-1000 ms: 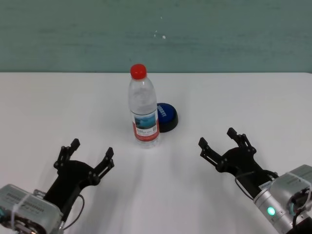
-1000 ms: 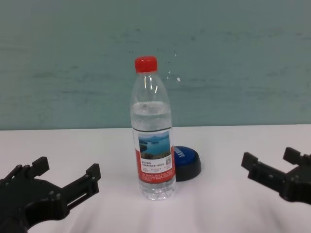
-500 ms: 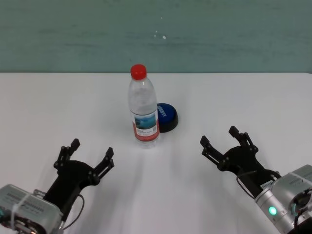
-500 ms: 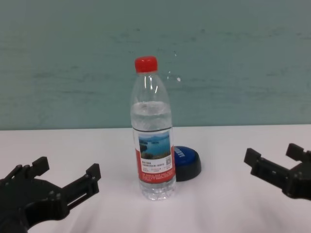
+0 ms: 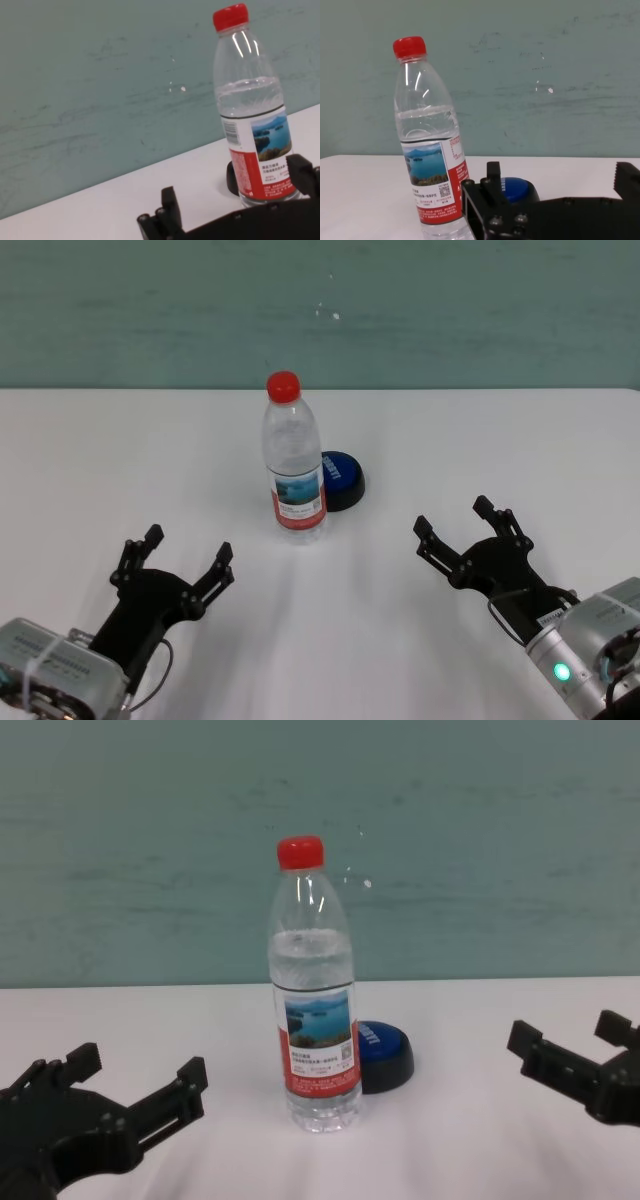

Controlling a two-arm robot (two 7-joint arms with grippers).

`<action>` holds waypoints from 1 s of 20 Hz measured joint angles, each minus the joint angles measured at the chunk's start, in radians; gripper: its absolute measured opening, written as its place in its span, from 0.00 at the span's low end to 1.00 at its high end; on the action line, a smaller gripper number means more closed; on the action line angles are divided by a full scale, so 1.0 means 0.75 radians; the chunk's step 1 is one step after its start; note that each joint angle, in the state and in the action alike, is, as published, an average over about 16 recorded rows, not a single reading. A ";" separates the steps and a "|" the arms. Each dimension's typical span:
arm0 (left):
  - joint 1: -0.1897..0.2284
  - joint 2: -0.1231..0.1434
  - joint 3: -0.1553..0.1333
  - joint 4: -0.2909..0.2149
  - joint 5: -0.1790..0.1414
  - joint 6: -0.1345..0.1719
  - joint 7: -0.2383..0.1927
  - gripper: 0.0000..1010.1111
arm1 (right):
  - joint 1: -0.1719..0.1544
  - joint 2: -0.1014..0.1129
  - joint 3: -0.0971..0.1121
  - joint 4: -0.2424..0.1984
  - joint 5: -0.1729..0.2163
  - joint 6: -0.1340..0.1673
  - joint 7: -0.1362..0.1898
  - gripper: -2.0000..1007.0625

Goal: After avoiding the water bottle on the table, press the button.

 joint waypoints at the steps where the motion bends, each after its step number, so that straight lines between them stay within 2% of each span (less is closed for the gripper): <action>1: 0.000 0.000 0.000 0.000 0.000 0.000 0.000 0.99 | 0.000 0.000 0.000 -0.001 -0.001 0.000 0.000 1.00; 20: 0.000 0.000 0.000 0.000 0.000 0.000 0.000 0.99 | -0.001 0.001 0.000 -0.002 0.000 0.001 0.001 1.00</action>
